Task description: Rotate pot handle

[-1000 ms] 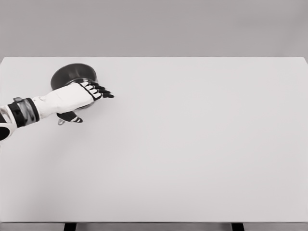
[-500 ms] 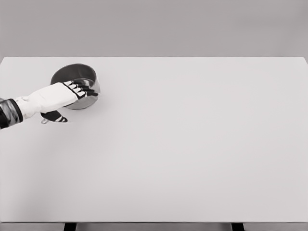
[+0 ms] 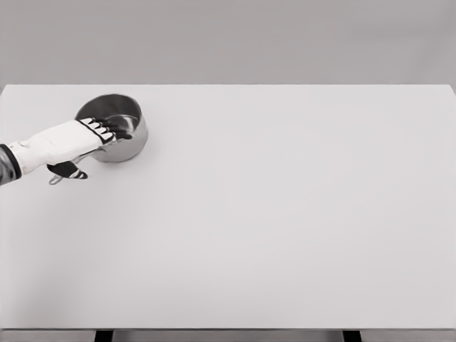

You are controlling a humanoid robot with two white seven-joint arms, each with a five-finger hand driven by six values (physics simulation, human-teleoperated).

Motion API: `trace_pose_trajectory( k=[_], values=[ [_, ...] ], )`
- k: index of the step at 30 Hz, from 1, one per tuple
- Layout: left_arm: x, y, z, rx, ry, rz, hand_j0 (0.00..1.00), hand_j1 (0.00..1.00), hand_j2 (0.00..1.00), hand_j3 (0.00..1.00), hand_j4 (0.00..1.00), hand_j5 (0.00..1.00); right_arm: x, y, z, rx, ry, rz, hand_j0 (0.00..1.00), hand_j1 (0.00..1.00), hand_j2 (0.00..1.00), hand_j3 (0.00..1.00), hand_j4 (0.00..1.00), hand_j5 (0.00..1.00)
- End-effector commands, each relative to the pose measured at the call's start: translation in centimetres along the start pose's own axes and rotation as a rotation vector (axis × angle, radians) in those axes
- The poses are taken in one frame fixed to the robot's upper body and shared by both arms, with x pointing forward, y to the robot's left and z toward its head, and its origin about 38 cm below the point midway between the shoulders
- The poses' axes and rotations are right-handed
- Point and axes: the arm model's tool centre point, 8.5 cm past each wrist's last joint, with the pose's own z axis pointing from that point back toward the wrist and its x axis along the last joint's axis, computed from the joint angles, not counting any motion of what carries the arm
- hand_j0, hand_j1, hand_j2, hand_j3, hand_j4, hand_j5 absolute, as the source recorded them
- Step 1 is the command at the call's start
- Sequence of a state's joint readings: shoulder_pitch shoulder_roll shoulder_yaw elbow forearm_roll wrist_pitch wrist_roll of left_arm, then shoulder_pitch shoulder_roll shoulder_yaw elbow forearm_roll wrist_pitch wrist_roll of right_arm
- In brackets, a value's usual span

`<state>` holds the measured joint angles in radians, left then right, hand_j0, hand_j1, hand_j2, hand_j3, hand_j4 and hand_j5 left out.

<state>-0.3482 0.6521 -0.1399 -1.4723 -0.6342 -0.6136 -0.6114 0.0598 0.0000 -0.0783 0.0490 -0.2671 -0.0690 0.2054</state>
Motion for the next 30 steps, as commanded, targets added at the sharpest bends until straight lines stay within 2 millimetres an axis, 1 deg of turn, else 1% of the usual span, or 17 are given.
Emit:
trace_pose_trajectory(
  k=[1,8,10,16,25,30],
  values=[
    [-0.5,-0.1,0.3,-0.005,0.011,0.008,1.00,1.00,1.00,1.00,1.00,1.00,0.0,0.0,0.0,0.000,0.000,0.000,1.00,1.00,1.00,1.00,1.00,1.00],
    [-0.8,-0.3,0.5,-0.013,0.019,0.011,1.00,1.00,1.00,1.00,1.00,1.00,0.0,0.0,0.0,0.000,0.000,0.000,1.00,1.00,1.00,1.00,1.00,1.00],
    [-1.4,-0.2,1.1,-0.012,0.039,0.013,1.00,1.00,1.00,1.00,1.00,1.00,0.0,0.0,0.0,0.000,0.000,0.000,1.00,1.00,1.00,1.00,1.00,1.00],
    [-2.2,-0.2,1.7,-0.011,0.062,0.022,1.00,1.00,1.00,1.00,1.00,1.00,0.0,0.0,0.0,0.000,0.000,0.000,1.00,1.00,1.00,1.00,1.00,1.00],
    [-2.9,-0.5,2.3,-0.025,0.082,0.027,1.00,1.00,1.00,1.00,1.00,1.00,0.0,0.0,0.0,0.000,0.000,0.000,1.00,1.00,1.00,1.00,1.00,1.00],
    [-2.9,-0.4,2.3,-0.022,0.083,0.026,1.00,1.00,1.00,1.00,1.00,1.00,0.0,0.0,0.0,0.000,0.000,0.000,1.00,1.00,1.00,1.00,1.00,1.00]
  ],
)
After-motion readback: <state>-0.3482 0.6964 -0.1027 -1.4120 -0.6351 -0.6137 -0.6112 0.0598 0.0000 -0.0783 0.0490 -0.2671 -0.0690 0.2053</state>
